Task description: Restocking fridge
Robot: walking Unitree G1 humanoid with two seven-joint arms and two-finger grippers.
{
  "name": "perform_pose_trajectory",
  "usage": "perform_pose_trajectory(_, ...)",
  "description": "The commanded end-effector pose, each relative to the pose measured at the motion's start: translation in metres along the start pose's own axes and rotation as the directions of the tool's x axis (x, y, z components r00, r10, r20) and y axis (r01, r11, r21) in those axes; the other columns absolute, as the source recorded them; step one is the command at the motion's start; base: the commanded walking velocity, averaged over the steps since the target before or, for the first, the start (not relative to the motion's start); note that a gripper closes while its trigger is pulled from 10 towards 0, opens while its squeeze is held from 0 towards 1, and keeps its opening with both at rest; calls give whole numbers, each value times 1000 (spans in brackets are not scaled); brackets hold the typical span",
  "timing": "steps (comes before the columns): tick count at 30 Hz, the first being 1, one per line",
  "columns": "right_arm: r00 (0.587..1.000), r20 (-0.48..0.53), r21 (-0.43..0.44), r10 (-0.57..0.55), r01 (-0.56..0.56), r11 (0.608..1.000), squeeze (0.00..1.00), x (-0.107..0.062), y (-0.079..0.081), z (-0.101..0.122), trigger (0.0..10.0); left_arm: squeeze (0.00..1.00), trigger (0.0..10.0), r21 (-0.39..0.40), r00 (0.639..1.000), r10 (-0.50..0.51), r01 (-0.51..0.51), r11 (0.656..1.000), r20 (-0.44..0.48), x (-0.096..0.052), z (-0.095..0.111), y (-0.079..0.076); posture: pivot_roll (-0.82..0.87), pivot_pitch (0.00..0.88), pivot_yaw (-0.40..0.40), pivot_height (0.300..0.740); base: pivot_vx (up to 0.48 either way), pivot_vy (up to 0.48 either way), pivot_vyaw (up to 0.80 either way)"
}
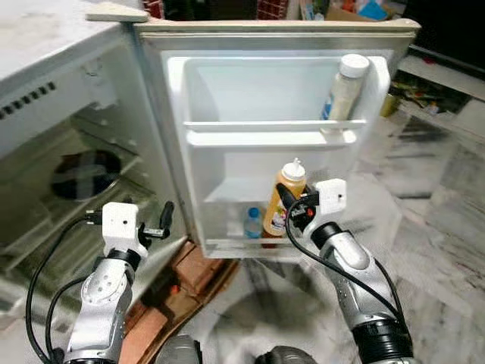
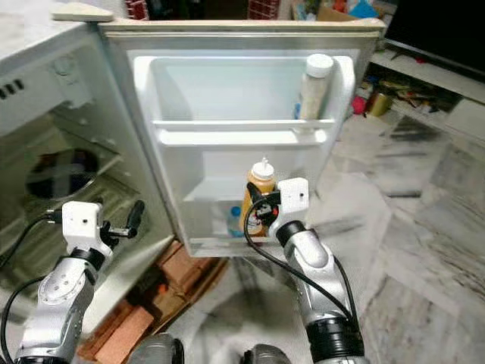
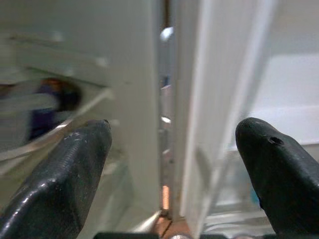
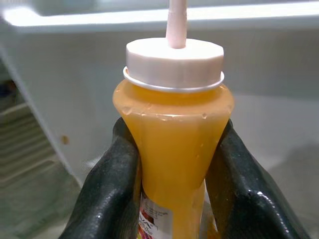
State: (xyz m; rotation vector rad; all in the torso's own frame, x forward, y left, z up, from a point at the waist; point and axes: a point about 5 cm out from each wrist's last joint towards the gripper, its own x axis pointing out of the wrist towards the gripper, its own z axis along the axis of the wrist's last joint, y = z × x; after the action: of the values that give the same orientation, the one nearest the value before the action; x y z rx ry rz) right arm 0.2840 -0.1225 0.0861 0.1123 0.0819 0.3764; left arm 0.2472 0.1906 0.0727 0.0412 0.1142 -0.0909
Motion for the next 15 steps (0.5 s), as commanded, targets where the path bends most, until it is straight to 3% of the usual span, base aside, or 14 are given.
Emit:
perform_pose_trajectory(1, 999, 28, 11, 29, -29, 1000, 0, 2, 7, 6, 10000, 0, 10000, 21, 1000, 11, -11, 1000, -1, -1, 1, 5, 2, 76, -41, 740, 0, 0, 0)
perform_pose_trajectory(9, 999, 37, -6, 32, -32, 999, 0, 2, 5, 9, 10000, 0, 10000, 25, 1000, -2, 3, 1000, -11, -2, -2, 1, -2, 77, -39, 740, 0, 0, 0)
perform_pose_trajectory(15, 999, 44, -6, 25, -25, 1000, 0, 2, 4, 10, 10000, 0, 10000, 24, 1000, -18, 18, 1000, -8, -2, -1, 4, -2, 78, -38, 740, 0, 0, 709)
